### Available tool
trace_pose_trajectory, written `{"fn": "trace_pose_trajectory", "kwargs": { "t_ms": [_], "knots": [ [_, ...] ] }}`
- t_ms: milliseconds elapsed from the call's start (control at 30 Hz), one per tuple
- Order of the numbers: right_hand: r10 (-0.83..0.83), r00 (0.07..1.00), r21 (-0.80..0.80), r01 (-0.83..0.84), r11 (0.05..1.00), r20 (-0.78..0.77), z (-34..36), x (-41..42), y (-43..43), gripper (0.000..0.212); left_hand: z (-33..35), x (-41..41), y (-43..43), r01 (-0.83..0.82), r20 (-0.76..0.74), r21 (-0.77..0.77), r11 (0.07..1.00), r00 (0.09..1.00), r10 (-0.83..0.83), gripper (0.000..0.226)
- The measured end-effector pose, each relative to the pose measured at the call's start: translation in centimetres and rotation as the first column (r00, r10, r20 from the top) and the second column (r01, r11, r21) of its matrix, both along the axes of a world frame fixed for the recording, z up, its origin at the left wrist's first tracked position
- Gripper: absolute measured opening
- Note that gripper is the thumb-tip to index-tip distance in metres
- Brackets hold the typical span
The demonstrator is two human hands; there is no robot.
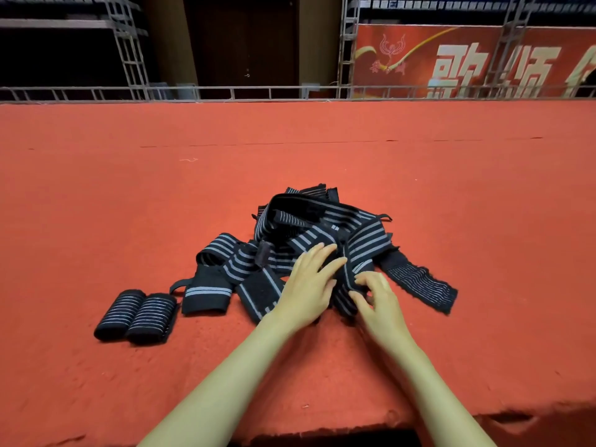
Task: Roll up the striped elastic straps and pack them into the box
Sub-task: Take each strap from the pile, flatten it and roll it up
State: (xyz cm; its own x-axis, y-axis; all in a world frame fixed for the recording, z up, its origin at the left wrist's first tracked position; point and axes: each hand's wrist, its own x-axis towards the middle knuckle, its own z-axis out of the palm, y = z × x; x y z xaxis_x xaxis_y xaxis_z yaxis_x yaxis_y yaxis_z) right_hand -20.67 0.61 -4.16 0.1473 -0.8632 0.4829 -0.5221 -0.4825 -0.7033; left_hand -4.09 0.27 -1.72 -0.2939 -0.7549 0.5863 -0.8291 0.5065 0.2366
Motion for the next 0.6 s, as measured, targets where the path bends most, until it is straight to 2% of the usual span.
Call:
{"fn": "trace_pose_trajectory", "kwargs": {
  "t_ms": [67, 167, 333, 467, 600],
  "knots": [
    [-0.018, 0.999, 0.026, 0.017, 1.000, 0.039, 0.2, -0.4, 0.0, 0.026, -0.1, -0.4, -0.8, -0.077, 0.176, 0.198, 0.977, 0.984, 0.042, 0.047],
    [-0.086, 0.995, 0.083, 0.082, 0.993, 0.053, 0.1, -1.2, -0.1, 0.027, -1.1, -0.3, -1.5, -0.183, 0.354, 0.273, 0.944, 0.932, 0.078, 0.050],
    [-0.139, 0.987, 0.117, 0.129, 0.985, 0.081, -0.6, -1.2, 0.7, 0.018, -2.1, -0.2, -1.5, -0.259, 0.401, 0.366, 0.894, 0.911, 0.100, 0.047],
    [-0.191, 0.969, 0.180, 0.162, 0.970, 0.159, -1.2, -1.2, 1.3, 0.015, -1.8, -0.4, -1.7, -0.188, 0.209, 0.519, 0.834, 0.974, 0.089, 0.048],
    [-0.221, 0.961, 0.266, 0.171, 0.948, 0.167, -1.7, -1.7, 1.1, 0.016, -1.6, -0.5, -1.8, -0.186, 0.191, 0.556, 0.810, 0.977, 0.093, 0.052]
  ]
}}
